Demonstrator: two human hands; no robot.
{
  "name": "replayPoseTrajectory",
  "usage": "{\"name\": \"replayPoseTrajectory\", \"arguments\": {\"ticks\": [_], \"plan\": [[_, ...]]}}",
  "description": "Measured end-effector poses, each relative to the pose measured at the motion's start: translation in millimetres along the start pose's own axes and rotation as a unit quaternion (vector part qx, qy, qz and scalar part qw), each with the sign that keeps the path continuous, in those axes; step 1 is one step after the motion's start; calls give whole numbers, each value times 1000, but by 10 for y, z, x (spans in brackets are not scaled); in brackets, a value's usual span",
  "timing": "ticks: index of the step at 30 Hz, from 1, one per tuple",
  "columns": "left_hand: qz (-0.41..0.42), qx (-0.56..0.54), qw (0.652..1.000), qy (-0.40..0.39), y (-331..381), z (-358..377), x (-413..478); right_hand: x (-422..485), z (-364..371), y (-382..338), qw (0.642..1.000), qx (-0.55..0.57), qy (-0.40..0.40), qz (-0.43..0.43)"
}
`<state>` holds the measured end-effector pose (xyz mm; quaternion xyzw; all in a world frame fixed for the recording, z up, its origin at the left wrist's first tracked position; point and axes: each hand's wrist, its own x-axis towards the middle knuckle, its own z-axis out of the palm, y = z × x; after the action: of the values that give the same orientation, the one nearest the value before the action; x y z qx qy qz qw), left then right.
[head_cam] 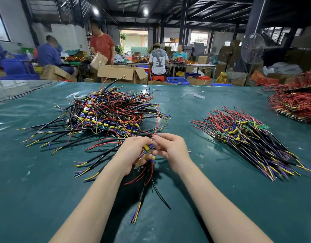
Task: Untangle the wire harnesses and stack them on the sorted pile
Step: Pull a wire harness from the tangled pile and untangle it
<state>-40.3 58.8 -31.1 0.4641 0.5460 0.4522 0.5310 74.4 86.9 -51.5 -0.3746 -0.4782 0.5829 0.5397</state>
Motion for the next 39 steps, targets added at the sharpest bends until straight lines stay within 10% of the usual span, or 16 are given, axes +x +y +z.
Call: {"name": "replayPoseTrajectory", "arguments": {"ticks": [18, 30, 39], "plan": [[-20, 13, 1000, 17, 15, 14, 3, 12, -22, 16, 992, 118, -16, 49], [66, 8, 998, 16, -97, 37, 20, -25, 2, -21, 997, -69, 27, 0], [32, -80, 996, -2, -60, 19, 24, 20, -61, -46, 1000, -2, -8, 23]]}}
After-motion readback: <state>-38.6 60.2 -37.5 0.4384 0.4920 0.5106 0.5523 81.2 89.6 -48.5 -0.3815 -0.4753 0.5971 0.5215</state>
